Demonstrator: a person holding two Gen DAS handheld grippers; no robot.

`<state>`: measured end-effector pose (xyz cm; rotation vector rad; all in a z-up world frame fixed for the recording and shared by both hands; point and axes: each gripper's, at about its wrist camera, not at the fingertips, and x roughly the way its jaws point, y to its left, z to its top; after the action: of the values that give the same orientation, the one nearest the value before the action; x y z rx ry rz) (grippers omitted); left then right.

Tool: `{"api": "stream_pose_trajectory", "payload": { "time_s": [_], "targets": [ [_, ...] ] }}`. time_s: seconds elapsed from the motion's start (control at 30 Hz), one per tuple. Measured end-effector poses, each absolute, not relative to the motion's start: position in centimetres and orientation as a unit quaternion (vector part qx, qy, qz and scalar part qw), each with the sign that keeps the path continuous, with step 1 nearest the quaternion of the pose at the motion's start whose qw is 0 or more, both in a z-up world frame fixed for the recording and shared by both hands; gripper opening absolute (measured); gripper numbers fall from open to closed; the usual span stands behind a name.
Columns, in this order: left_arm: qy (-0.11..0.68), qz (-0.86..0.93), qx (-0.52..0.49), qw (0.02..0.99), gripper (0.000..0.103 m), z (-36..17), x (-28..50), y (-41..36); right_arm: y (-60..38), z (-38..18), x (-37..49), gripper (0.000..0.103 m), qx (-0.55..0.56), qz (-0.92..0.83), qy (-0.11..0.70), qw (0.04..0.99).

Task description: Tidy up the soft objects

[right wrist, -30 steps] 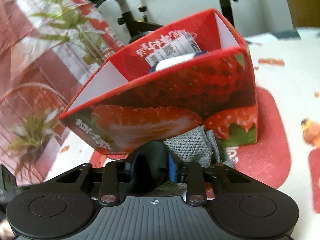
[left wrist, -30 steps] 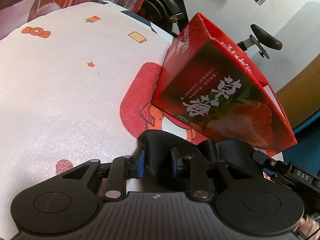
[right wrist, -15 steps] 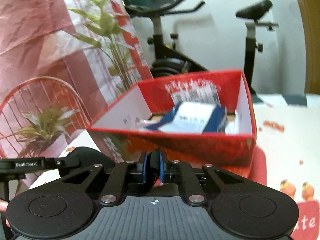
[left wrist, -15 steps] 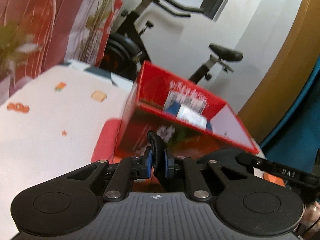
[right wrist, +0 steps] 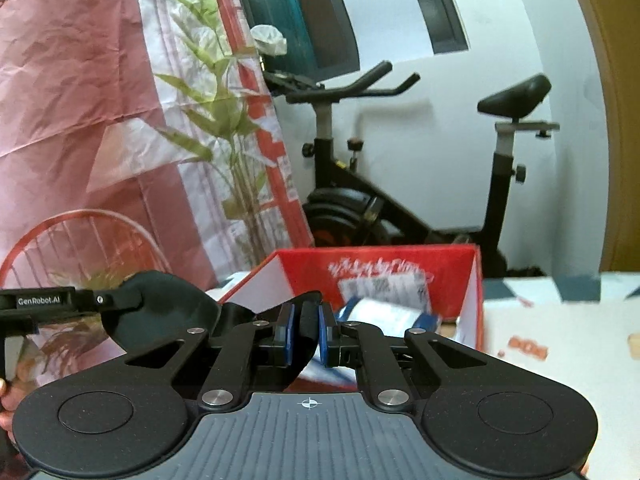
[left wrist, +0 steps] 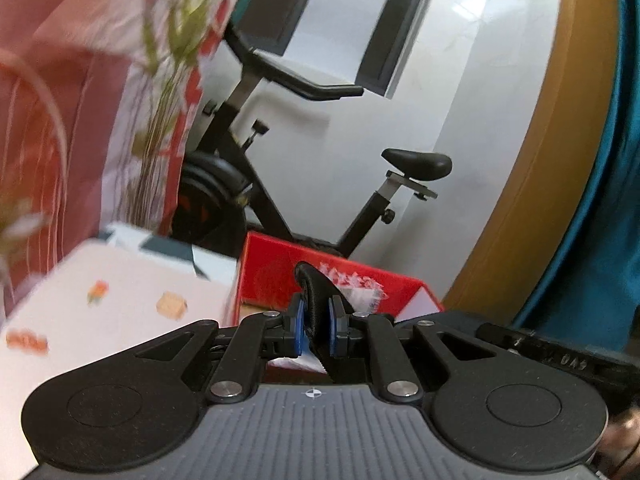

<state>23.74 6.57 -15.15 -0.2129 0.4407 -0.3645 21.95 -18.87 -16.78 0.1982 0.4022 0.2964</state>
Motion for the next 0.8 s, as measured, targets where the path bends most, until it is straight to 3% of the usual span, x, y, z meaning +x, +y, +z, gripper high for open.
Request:
{"api": "stream_pose_trajectory", "payload": {
  "time_s": [0.23,0.6,0.8],
  "targets": [
    [0.218,-0.171,-0.038,0.96,0.013,-15.1,29.4,3.1,-19.2,-16.6,27.5,0.011,0.056,0.104,0.207,0.971],
    [0.334,-0.168,0.032,0.927,0.013,-20.5,35.0,-0.9,-17.9,-21.8,32.8,0.011,-0.007,0.073,0.292,0.954],
    [0.361,-0.179,0.053,0.914,0.013,-21.5,35.4,-1.1,-17.1,-23.5,33.5,0.011,-0.015,0.075,0.323,0.943]
  ]
}}
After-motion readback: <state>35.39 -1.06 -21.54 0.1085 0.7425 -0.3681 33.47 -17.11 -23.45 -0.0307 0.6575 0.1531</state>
